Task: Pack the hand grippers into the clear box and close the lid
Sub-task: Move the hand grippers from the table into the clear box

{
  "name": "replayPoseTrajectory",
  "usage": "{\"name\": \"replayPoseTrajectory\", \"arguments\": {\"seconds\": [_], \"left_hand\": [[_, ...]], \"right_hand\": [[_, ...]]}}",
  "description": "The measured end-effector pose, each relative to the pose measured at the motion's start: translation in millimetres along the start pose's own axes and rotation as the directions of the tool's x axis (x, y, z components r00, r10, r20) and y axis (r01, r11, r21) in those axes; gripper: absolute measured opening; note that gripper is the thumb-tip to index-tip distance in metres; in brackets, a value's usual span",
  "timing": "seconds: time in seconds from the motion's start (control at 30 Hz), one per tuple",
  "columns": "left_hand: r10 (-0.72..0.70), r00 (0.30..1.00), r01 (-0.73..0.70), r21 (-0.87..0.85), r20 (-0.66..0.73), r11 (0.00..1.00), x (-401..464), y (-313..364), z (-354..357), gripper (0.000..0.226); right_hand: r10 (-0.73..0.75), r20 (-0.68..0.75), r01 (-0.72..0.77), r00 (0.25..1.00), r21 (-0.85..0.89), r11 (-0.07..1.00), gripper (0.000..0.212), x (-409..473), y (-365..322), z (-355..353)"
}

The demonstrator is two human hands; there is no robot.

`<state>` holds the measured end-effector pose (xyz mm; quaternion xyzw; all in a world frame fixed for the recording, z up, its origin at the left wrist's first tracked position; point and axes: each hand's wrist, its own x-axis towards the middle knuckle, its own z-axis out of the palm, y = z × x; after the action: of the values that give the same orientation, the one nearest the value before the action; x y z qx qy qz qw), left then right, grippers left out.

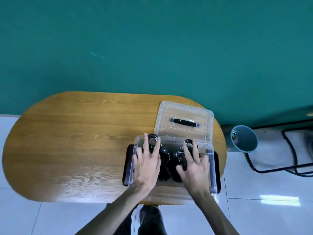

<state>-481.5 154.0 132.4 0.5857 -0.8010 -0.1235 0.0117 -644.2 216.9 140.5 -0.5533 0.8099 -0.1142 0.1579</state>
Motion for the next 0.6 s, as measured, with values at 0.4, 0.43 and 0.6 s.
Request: {"name": "replayPoseTrajectory", "arguments": {"seconds": [0.4, 0.43, 0.6], "left_hand": [[-0.056, 0.994, 0.056, 0.001, 0.098, 0.998, -9, 28, 44, 0.067], [-0.065, 0.992, 0.064, 0.005, 0.109, 0.998, -8, 27, 45, 0.067], [-0.051, 0.988, 0.045, 0.044, 0.146, 0.998, -1, 25, 50, 0.069]], "right_hand": [[-0.01, 0.076, 0.007, 0.997, 0.05, 0.999, 0.081, 0, 48, 25], [-0.01, 0.085, 0.005, 0.996, 0.055, 0.998, 0.081, 4, 48, 27], [-0.008, 0.095, 0.003, 0.995, 0.052, 0.999, 0.08, 13, 48, 40]]}}
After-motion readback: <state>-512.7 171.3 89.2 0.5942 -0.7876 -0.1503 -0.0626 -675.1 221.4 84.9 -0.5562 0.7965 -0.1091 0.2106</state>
